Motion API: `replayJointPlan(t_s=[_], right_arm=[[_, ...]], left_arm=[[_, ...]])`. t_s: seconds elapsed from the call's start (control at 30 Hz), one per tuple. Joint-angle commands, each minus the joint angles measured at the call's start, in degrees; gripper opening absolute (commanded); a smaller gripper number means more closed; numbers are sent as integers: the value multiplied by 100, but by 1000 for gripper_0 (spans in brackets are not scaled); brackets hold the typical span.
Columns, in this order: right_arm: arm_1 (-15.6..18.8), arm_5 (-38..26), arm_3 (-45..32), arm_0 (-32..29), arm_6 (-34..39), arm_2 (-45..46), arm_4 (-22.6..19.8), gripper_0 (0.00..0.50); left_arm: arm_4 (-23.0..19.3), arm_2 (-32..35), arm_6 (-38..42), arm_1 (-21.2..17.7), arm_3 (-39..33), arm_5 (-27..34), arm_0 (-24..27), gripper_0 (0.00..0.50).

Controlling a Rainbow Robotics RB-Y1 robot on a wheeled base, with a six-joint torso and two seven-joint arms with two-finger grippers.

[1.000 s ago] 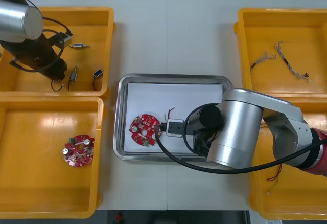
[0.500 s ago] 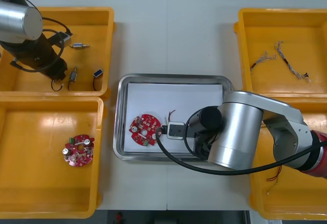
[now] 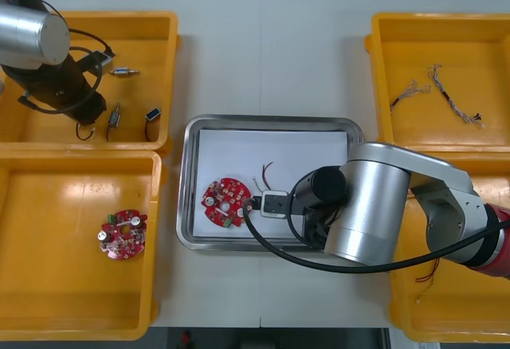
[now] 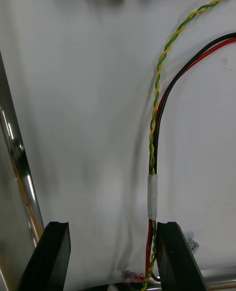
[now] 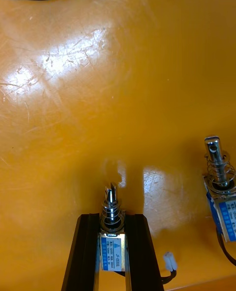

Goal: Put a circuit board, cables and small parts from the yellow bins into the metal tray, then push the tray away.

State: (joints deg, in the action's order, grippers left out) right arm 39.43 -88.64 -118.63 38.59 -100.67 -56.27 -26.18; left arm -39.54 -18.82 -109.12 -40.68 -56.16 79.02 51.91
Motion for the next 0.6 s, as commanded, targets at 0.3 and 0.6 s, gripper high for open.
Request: replayJointPlan(t_s=[0.3,0.6], right_arm=[[39,-136,-292,-54,338,-33,-45,500],[12,-163,-477,-54,373,125,7,500]], left_arm=[[-89,256,260,-45,-176,123,294,0],[87,748,497,-71,-738,729,390,0]])
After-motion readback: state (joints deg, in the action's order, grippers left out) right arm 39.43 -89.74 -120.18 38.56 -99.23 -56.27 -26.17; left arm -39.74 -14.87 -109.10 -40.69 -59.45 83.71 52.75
